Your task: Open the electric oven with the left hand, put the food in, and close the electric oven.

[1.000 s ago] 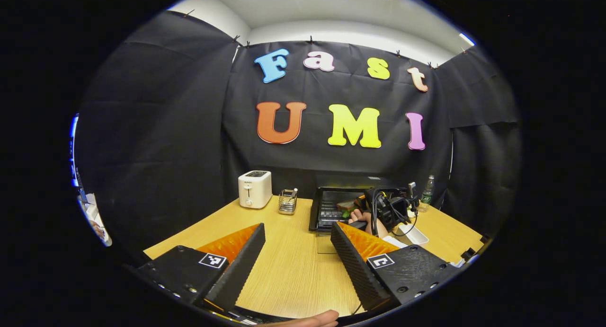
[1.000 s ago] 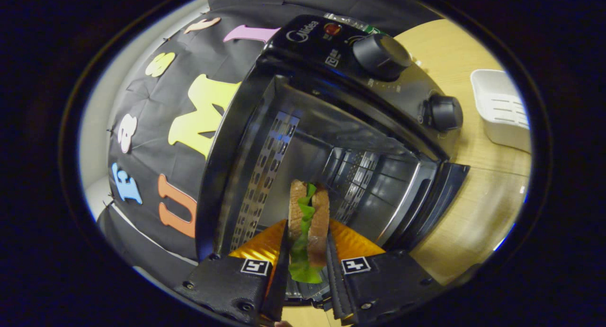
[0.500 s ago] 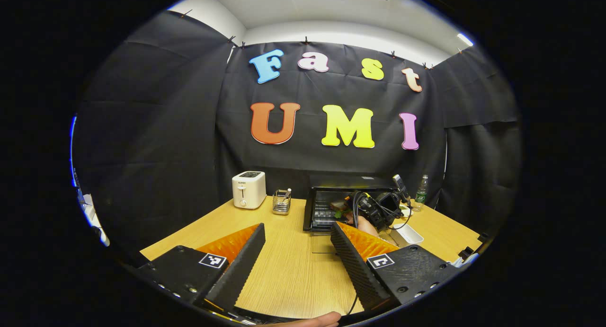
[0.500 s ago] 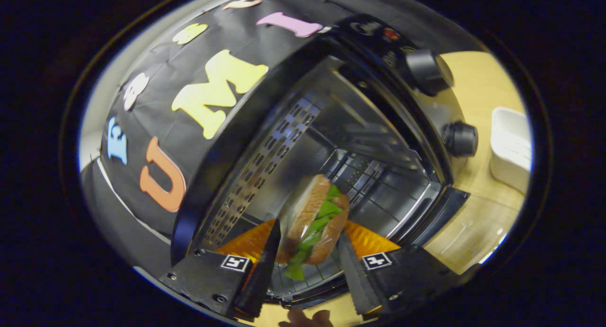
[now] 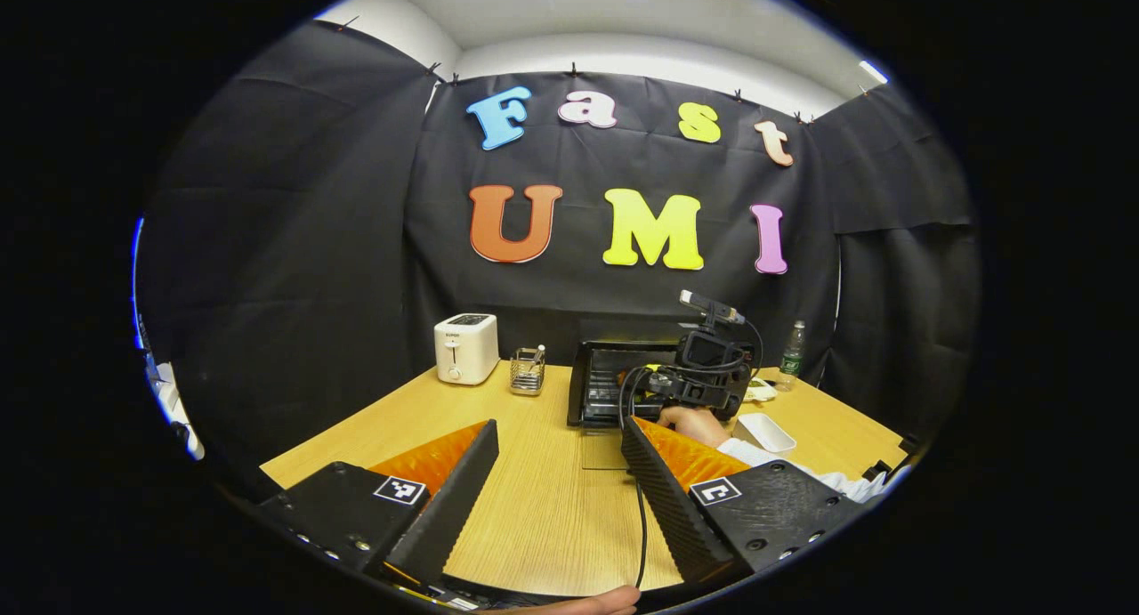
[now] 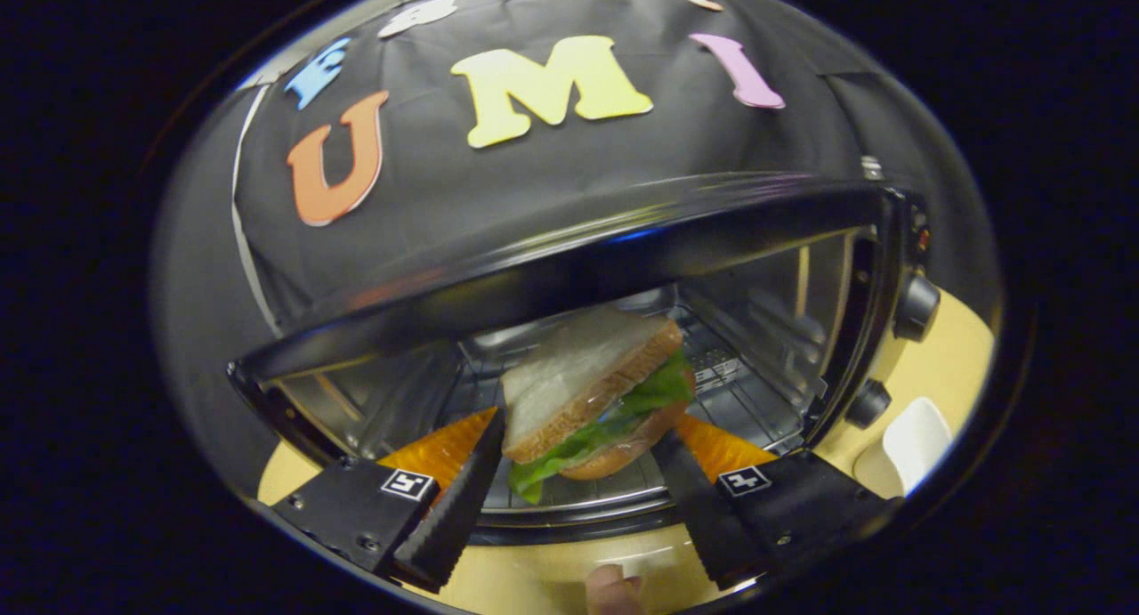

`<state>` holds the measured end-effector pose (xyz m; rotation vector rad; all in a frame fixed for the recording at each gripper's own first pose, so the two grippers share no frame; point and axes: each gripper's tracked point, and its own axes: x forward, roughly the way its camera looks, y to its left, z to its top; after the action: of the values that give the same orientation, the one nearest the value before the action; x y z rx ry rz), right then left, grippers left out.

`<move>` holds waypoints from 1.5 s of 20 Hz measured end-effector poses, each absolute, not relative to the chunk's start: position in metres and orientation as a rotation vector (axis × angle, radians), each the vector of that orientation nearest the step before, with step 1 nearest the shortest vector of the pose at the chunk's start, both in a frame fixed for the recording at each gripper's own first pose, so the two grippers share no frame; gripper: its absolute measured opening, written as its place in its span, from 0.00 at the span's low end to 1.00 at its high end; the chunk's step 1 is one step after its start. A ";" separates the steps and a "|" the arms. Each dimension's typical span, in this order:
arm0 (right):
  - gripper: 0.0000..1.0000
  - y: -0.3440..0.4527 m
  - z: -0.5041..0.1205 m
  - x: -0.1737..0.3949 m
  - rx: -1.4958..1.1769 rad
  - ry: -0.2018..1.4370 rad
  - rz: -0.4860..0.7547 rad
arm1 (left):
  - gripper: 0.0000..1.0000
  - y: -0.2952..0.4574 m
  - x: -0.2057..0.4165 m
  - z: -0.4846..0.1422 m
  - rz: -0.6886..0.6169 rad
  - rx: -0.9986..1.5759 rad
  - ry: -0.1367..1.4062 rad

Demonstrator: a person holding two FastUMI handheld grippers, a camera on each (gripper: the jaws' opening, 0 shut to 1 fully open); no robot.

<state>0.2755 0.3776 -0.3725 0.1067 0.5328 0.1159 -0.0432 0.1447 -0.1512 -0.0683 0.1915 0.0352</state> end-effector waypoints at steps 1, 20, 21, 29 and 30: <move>0.96 0.377 -0.374 0.274 0.061 0.552 0.123 | 0.92 0.145 -0.043 -0.152 0.038 -0.070 0.195; 1.00 0.338 -0.328 0.191 -0.070 0.660 0.360 | 0.92 0.108 -0.011 -0.235 0.017 -0.114 0.409; 1.00 0.333 -0.311 0.185 -0.064 0.621 0.369 | 0.93 0.105 -0.005 -0.242 0.007 -0.111 0.431; 0.97 0.250 -0.166 0.118 -0.045 0.268 0.357 | 0.92 0.057 0.047 -0.300 -0.089 -0.115 0.610; 0.97 0.233 -0.149 0.111 -0.047 0.222 0.334 | 0.92 0.045 0.050 -0.306 -0.113 -0.113 0.632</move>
<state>0.1110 0.2330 -0.1493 -0.0473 0.2217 0.3341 0.0503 0.0449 -0.3059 -0.1134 0.6324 -0.1131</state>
